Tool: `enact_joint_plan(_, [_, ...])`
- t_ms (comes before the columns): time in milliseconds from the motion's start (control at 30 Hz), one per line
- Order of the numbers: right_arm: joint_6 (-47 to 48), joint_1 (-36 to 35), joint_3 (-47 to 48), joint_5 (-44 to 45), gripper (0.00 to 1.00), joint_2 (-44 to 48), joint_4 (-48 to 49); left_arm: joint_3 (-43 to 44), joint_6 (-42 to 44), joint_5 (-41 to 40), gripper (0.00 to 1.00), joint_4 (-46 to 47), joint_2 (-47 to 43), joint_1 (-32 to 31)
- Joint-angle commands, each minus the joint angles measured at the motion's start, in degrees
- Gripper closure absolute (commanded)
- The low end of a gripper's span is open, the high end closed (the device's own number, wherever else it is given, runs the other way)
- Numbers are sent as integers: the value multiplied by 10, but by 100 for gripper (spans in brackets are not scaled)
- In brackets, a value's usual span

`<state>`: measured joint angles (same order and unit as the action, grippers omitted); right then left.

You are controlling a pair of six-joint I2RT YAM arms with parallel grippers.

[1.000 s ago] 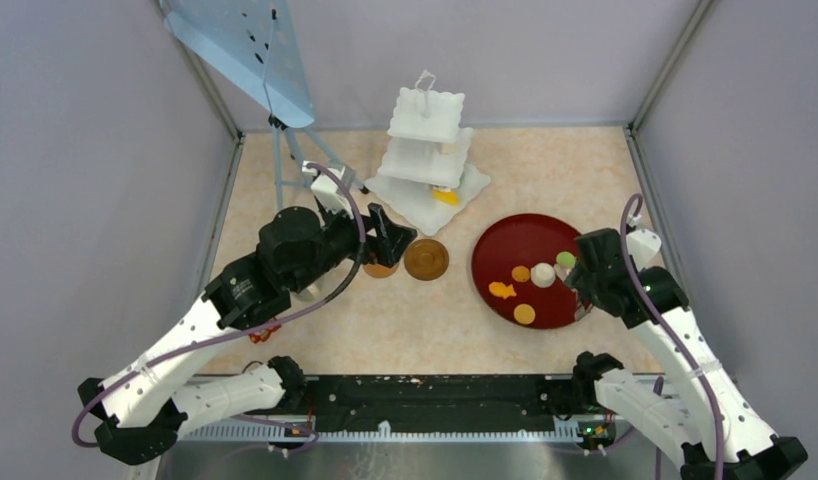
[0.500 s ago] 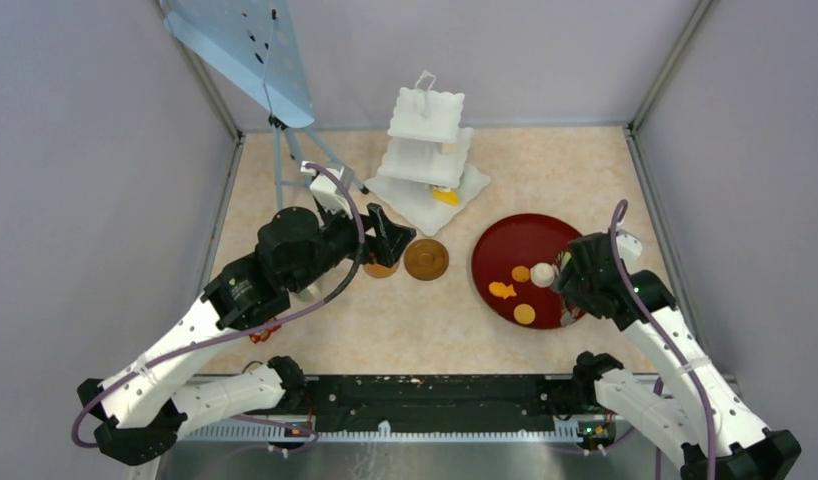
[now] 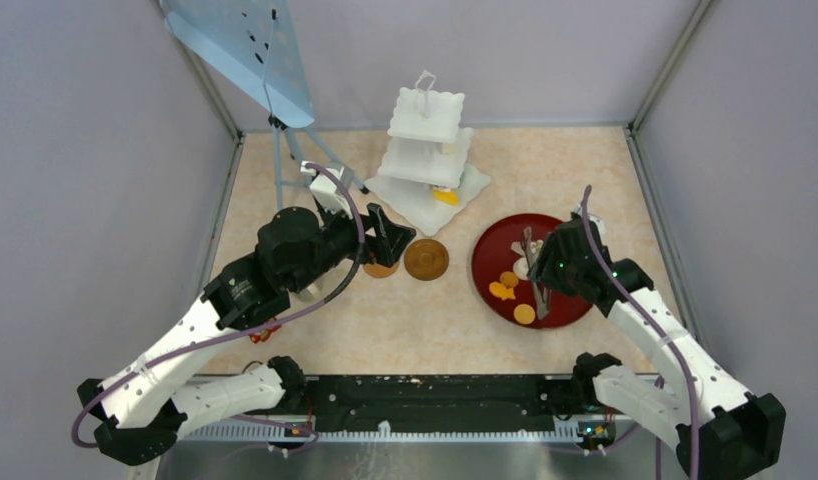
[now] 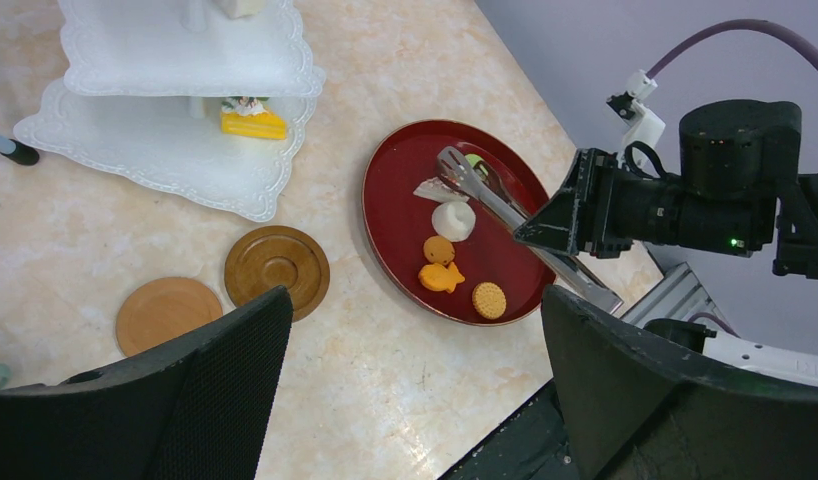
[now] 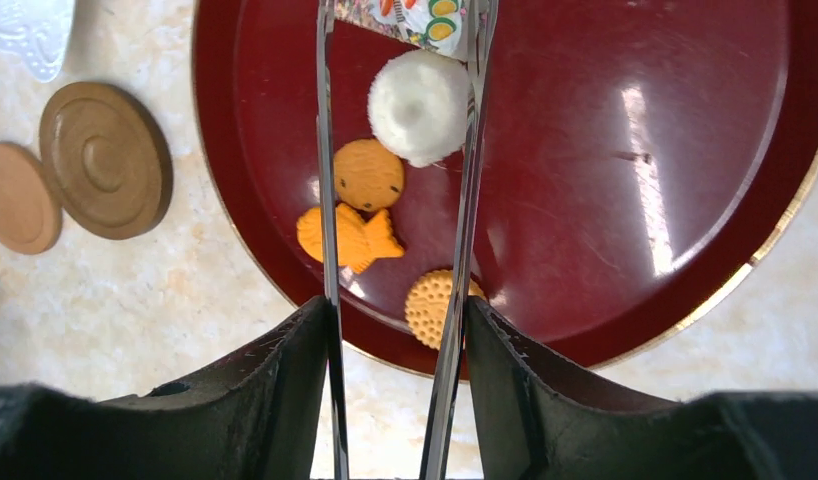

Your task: Serve the afternoon tea

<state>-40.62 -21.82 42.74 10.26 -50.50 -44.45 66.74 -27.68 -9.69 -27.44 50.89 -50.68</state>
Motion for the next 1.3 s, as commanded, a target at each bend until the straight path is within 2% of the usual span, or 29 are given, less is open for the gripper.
enact_joint_plan(0, [45, 5, 21, -65, 50, -30, 70, 1, 2, -1, 1, 16, -4, 1])
enact_joint_plan(133, [73, 5, 46, -63, 50, -34, 56, -4, 1, -4, 1, 17, -8, 1])
enact_joint_plan(367, [101, 6, 88, 8, 45, -35, -13, 0, 4, -6, 1, 13, -9, 1])
enact_joint_plan(600, [58, 6, 118, -12, 45, -55, -68, -7, 0, -7, 1, 13, -18, 1])
enact_joint_plan(900, [-2, 6, 64, -85, 50, -56, 26, -6, 3, -8, 1, 9, -23, 1])
enact_joint_plan(1267, [23, 6, 66, -27, 50, -77, 86, -4, 6, -14, 1, 8, -19, 1])
